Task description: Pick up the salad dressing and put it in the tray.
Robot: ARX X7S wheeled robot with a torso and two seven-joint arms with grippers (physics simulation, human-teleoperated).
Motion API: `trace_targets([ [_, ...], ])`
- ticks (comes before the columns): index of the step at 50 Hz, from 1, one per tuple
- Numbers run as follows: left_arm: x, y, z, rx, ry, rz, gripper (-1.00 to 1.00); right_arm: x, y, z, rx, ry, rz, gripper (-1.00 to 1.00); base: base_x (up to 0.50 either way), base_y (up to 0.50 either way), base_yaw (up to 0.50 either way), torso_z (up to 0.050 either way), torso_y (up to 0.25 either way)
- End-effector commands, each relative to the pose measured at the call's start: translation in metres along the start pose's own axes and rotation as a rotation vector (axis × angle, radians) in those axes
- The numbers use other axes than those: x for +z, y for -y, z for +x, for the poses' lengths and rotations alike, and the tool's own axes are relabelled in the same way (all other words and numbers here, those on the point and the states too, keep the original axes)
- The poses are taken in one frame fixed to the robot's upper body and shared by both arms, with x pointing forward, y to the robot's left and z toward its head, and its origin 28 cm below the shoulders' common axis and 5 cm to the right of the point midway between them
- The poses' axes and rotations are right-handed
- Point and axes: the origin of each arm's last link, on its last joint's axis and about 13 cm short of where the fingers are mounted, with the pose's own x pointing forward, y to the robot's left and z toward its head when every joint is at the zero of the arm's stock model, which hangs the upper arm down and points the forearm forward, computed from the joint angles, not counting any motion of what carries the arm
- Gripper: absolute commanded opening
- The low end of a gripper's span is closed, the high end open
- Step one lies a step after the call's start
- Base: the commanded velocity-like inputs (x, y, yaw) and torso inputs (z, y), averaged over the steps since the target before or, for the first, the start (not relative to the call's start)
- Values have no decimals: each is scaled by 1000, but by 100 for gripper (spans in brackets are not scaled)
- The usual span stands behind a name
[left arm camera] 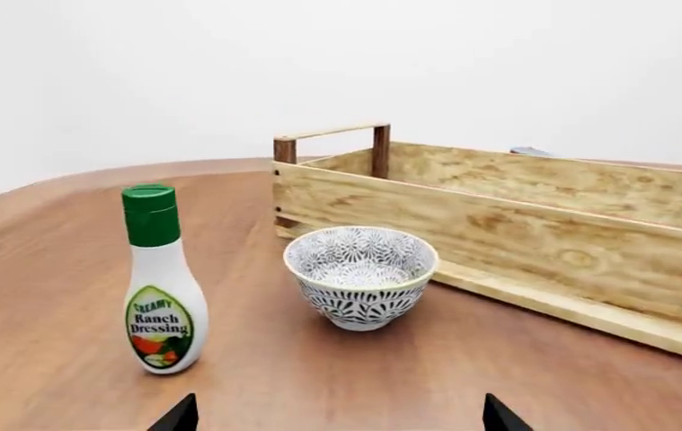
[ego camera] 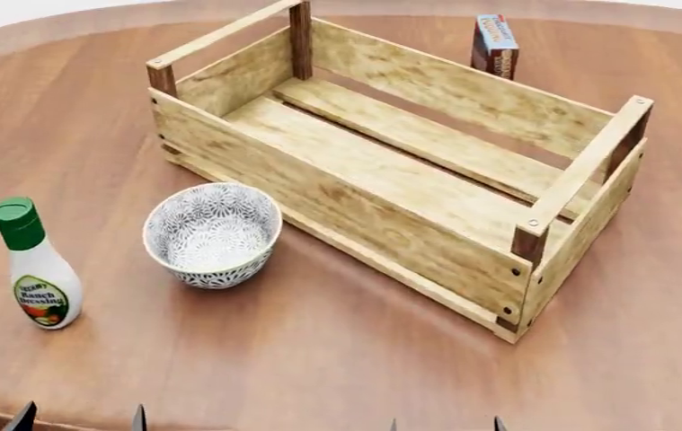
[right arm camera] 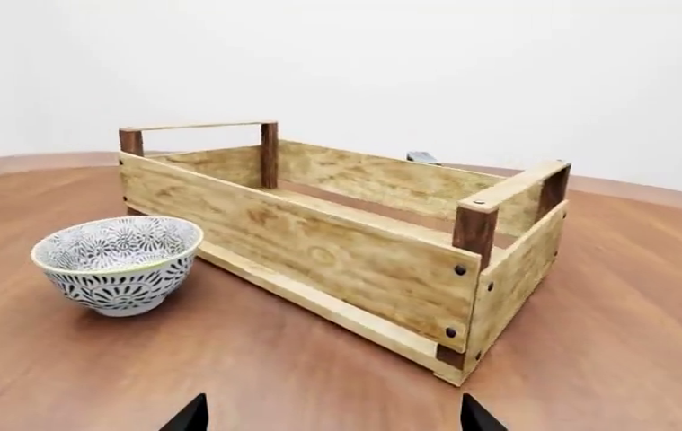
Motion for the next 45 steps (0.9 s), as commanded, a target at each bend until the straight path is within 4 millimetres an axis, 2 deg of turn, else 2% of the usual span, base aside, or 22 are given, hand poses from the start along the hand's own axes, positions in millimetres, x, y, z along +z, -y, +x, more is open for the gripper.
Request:
trace_targets([
  [1,0,0,0,0,1,0,100,0,0,0,6,5,2,100,0,500,0,0,0],
  [11,-1,0,0,-3,3,8,100,0,-1,0,6,-1,-15,100,0,500,0,0,0],
  [19,3,-2,6,33,2,49,100,3,1,3,-48,-2,-30,100,14,0,0,0,0],
  [21,16,-4,8,24,-7,37,100,11,4,3,-61,7,-28,100,439,0,0,0,0],
  [22,41,-7,7,4,24,20,100,28,9,5,-89,21,3,100,500,0,0,0,0],
  [27,71,-9,6,6,84,-13,100,61,19,8,-133,110,25,100,500,0,0,0,0],
  [28,100,-22,8,54,151,-46,100,88,39,6,-217,141,7,100,500,0,0,0,0],
  [29,101,-22,8,54,151,-46,100,111,36,-1,-201,250,15,100,500,0,0,0,0],
  [45,102,-22,7,47,158,-38,100,112,38,-1,-212,250,19,100,500,0,0,0,0],
])
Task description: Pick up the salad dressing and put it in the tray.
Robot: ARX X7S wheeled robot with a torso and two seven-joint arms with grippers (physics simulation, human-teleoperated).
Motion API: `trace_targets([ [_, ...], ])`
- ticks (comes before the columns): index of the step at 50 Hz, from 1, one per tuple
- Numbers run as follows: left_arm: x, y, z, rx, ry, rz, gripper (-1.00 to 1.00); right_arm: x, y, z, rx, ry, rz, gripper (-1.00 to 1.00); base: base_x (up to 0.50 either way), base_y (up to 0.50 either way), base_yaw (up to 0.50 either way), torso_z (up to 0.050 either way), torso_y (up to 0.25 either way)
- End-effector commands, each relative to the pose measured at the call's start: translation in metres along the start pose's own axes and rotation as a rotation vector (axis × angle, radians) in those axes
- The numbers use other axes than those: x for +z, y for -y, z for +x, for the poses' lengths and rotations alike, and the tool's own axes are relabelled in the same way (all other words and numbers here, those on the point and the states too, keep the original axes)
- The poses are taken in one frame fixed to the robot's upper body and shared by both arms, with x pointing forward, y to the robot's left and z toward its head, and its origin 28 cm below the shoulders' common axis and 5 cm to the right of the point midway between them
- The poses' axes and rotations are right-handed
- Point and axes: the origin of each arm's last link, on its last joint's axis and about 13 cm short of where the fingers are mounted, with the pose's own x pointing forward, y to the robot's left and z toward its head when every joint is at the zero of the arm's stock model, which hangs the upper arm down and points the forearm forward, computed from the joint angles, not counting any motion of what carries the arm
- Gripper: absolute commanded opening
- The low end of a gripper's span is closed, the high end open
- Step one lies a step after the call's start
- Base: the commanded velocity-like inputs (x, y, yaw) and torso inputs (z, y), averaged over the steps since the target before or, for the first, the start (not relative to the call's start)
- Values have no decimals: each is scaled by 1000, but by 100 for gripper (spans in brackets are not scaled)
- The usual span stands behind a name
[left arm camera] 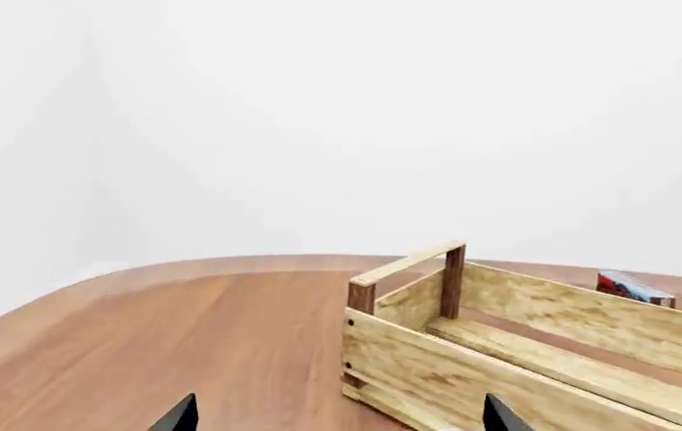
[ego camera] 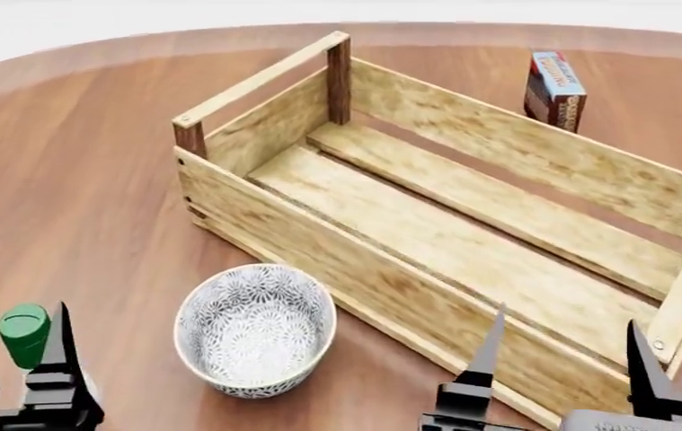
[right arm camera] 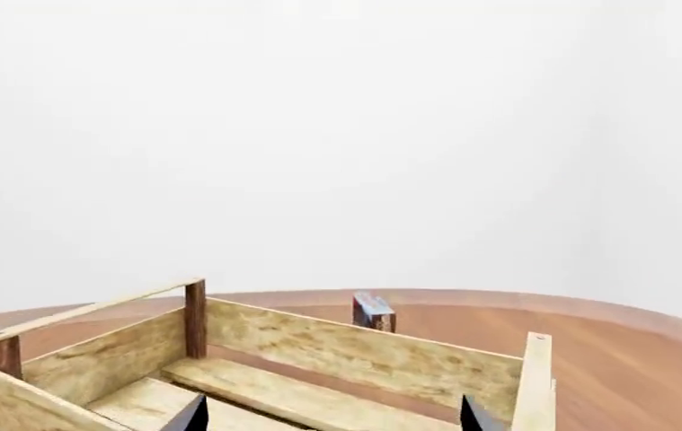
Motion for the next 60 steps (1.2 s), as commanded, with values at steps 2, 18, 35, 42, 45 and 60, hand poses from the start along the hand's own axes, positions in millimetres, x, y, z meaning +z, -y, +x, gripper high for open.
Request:
trace_targets([
  [2,13,-1,-1,-4,25,-2,100,17,5,0,-12,37,20,100,500,0,0,0,0],
  [18,12,-1,-1,-7,33,5,100,17,7,1,-25,45,23,100,500,0,0,0,0],
  [35,11,-1,-2,-6,38,11,100,13,6,-3,-13,105,54,100,185,0,0,0,1],
  [42,11,-1,-2,-6,38,11,100,12,6,-3,-19,108,29,100,0,0,205,0,0],
  [45,11,-1,-2,-6,37,12,100,12,6,-3,-12,108,26,100,0,0,500,0,0],
  [60,12,-2,-1,-7,41,14,100,14,6,-3,6,115,18,100,0,0,500,0,0],
])
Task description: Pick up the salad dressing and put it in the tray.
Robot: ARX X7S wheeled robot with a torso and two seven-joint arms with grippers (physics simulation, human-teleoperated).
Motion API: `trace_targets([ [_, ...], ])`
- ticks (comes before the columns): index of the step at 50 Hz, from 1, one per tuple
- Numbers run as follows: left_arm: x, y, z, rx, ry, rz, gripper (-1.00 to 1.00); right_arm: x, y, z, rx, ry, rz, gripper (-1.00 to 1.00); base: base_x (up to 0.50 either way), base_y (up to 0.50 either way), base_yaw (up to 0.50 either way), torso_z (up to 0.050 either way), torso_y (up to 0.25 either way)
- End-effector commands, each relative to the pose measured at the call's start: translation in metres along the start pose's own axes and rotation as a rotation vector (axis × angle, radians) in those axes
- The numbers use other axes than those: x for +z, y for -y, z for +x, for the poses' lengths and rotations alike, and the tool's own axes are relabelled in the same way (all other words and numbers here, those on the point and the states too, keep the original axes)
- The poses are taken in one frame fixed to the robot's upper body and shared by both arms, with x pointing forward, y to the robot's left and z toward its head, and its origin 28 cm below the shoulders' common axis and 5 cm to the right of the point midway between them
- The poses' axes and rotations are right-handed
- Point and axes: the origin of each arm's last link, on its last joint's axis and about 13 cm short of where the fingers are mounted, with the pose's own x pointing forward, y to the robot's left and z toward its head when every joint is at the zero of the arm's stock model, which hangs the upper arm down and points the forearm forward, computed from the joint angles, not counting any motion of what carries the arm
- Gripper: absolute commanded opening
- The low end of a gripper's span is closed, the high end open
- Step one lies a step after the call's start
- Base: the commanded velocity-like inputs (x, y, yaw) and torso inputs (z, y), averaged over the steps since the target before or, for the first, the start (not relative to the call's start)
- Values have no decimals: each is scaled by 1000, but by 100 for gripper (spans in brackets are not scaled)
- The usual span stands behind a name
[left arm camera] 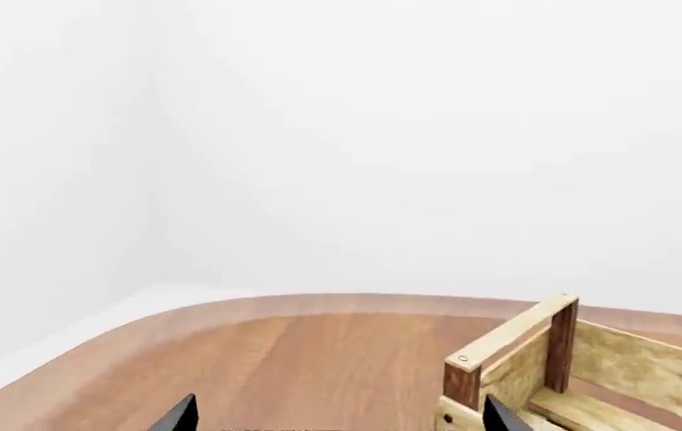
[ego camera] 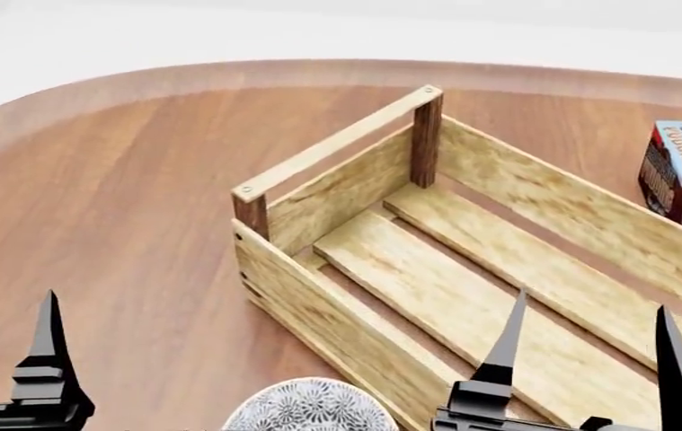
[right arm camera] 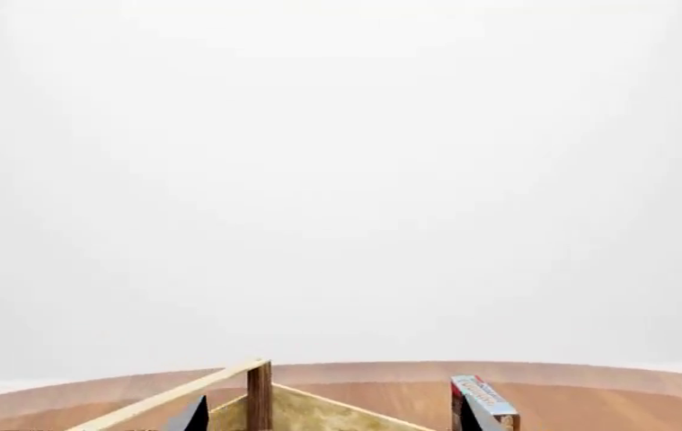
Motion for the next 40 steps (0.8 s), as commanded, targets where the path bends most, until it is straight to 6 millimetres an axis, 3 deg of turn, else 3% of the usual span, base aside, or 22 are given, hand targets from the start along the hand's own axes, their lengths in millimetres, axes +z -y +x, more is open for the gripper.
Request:
trace_targets([
  [1,1,0,0,0,2,1,100,1,0,0,13,9,-3,100,0,0,500,0,0],
  [40,-1,-1,0,4,-2,0,100,-2,-1,-2,33,4,-13,100,0,0,500,0,0],
])
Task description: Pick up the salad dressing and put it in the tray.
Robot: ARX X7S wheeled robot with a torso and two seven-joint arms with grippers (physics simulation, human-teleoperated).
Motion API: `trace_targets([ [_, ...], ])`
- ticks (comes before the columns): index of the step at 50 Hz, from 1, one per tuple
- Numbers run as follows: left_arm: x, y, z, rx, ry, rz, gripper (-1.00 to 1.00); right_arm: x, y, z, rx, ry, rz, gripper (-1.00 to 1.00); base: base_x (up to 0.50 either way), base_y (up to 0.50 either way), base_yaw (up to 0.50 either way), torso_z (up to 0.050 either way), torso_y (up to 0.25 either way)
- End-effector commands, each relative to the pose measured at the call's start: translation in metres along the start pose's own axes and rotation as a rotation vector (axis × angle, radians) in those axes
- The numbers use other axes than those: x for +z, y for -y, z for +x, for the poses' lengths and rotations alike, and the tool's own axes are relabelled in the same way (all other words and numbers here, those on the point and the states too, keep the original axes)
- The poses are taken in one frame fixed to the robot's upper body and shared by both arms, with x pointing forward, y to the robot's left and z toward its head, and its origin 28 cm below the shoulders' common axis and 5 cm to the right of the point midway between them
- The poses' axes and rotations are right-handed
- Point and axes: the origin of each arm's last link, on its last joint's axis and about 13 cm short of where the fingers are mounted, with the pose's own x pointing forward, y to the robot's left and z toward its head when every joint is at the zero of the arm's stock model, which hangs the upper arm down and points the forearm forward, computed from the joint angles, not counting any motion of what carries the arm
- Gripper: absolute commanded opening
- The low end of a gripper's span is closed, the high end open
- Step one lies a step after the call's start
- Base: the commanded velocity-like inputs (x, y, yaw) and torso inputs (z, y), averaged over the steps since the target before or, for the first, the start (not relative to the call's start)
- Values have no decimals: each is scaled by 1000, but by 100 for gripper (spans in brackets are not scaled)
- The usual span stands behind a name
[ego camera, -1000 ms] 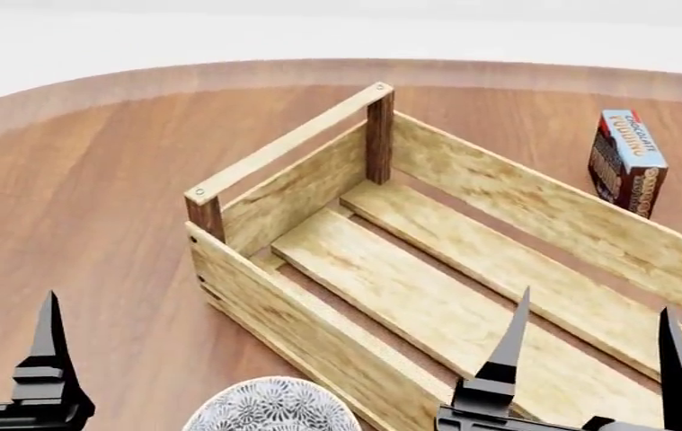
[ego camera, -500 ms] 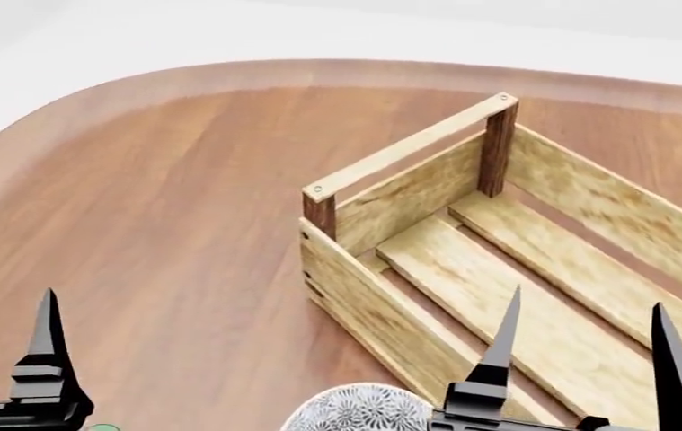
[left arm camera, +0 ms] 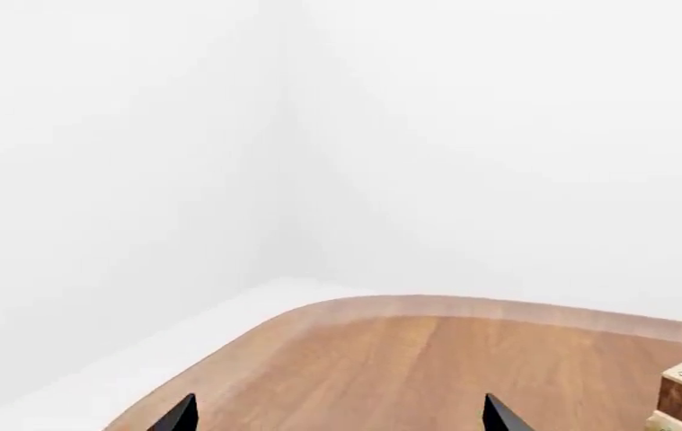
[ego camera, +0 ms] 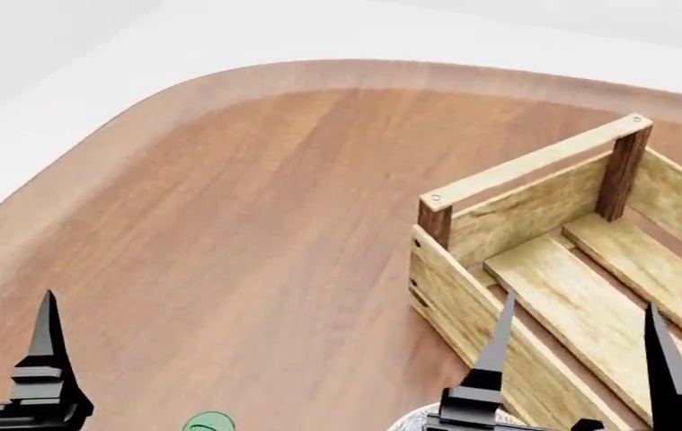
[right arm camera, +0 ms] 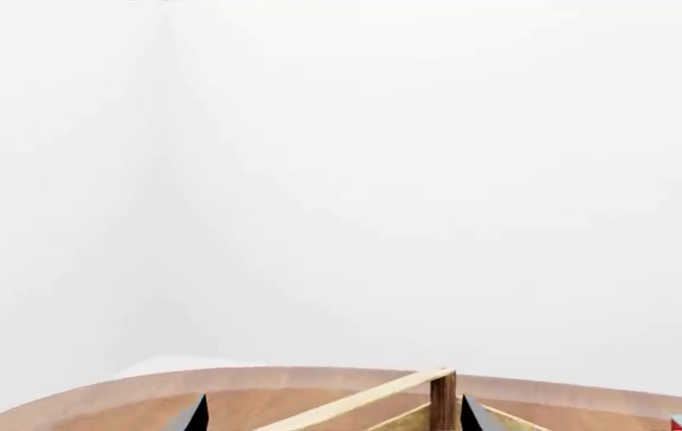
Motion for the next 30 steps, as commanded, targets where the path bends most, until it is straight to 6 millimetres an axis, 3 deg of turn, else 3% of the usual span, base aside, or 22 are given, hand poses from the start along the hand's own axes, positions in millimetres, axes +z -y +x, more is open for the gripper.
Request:
trace_targets([
  [1,0,0,0,1,-2,-2,100,0,0,-1,5,-3,-4,100,0,0,500,0,0],
  [30,-1,0,0,-2,-5,-1,100,-3,-1,1,-7,-12,-5,100,0,0,492,0,0],
])
